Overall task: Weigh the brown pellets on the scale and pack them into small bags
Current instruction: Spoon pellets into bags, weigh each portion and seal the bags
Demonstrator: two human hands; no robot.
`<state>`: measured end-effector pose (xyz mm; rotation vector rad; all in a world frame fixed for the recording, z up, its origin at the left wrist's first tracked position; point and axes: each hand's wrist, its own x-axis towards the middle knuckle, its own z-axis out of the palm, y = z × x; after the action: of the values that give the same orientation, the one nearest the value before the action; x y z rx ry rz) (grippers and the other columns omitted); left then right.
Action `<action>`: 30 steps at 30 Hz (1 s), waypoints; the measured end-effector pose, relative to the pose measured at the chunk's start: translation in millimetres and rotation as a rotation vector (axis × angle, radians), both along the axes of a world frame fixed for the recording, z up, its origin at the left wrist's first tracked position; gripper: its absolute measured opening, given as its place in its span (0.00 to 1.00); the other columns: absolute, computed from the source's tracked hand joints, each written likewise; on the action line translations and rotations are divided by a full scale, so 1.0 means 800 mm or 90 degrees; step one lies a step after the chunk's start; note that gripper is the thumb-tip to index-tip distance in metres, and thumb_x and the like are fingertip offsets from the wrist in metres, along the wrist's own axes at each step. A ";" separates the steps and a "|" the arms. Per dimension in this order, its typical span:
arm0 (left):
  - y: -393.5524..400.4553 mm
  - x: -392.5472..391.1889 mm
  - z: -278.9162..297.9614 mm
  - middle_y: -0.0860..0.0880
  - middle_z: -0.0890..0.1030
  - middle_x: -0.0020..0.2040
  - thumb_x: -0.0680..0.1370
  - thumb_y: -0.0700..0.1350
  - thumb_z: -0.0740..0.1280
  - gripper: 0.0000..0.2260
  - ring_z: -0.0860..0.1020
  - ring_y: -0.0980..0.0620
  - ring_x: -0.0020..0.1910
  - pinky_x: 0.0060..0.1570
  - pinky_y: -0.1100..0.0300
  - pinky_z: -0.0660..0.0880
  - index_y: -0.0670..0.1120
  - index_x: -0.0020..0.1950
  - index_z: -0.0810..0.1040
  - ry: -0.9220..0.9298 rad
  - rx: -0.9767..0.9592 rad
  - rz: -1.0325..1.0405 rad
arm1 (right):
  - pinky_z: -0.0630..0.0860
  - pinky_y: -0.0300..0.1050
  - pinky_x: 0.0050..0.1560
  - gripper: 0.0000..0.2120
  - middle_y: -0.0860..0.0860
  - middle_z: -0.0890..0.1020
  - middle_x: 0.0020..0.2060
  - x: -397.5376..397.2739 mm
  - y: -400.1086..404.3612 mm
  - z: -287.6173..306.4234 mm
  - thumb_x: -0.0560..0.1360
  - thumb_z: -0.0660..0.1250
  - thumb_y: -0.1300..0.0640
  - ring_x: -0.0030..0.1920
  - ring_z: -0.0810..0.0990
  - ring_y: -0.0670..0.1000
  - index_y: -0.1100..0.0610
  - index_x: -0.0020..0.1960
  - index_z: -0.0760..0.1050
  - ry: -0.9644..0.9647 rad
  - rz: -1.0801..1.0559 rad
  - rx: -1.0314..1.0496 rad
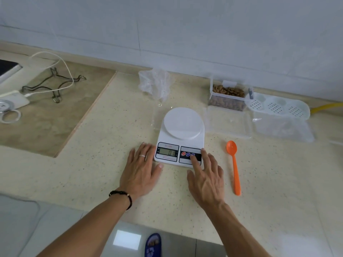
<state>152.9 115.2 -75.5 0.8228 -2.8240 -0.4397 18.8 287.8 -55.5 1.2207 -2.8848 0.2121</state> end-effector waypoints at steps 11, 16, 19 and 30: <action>0.011 0.000 0.011 0.45 0.64 0.75 0.80 0.55 0.53 0.27 0.54 0.46 0.77 0.75 0.44 0.49 0.42 0.75 0.61 0.007 -0.053 -0.033 | 0.61 0.58 0.70 0.27 0.58 0.56 0.77 -0.006 0.006 0.025 0.77 0.62 0.49 0.75 0.58 0.60 0.53 0.74 0.61 -0.051 0.017 0.002; 0.032 -0.022 0.032 0.45 0.64 0.75 0.79 0.56 0.52 0.28 0.56 0.45 0.77 0.74 0.42 0.54 0.42 0.75 0.63 -0.032 -0.080 -0.095 | 0.68 0.59 0.63 0.26 0.59 0.66 0.73 -0.031 0.043 0.042 0.76 0.65 0.51 0.70 0.67 0.62 0.60 0.71 0.67 -0.065 -0.073 -0.038; 0.043 -0.047 0.043 0.42 0.69 0.72 0.79 0.56 0.53 0.27 0.62 0.42 0.75 0.71 0.40 0.61 0.41 0.72 0.67 -0.033 -0.098 -0.126 | 0.72 0.54 0.52 0.20 0.58 0.75 0.62 -0.051 0.069 0.048 0.77 0.64 0.52 0.58 0.75 0.60 0.60 0.66 0.71 -0.099 -0.170 -0.076; 0.035 -0.144 0.074 0.43 0.71 0.71 0.79 0.56 0.54 0.26 0.63 0.42 0.74 0.70 0.39 0.61 0.41 0.72 0.68 -0.023 -0.079 -0.195 | 0.82 0.50 0.39 0.04 0.51 0.82 0.36 -0.120 0.073 0.060 0.74 0.67 0.55 0.35 0.81 0.52 0.53 0.42 0.80 -0.369 -0.344 -0.111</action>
<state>37.4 143.4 -16.1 0.3788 -2.9836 -0.2863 -77.4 345.9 -7.1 0.3528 -3.4229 0.9075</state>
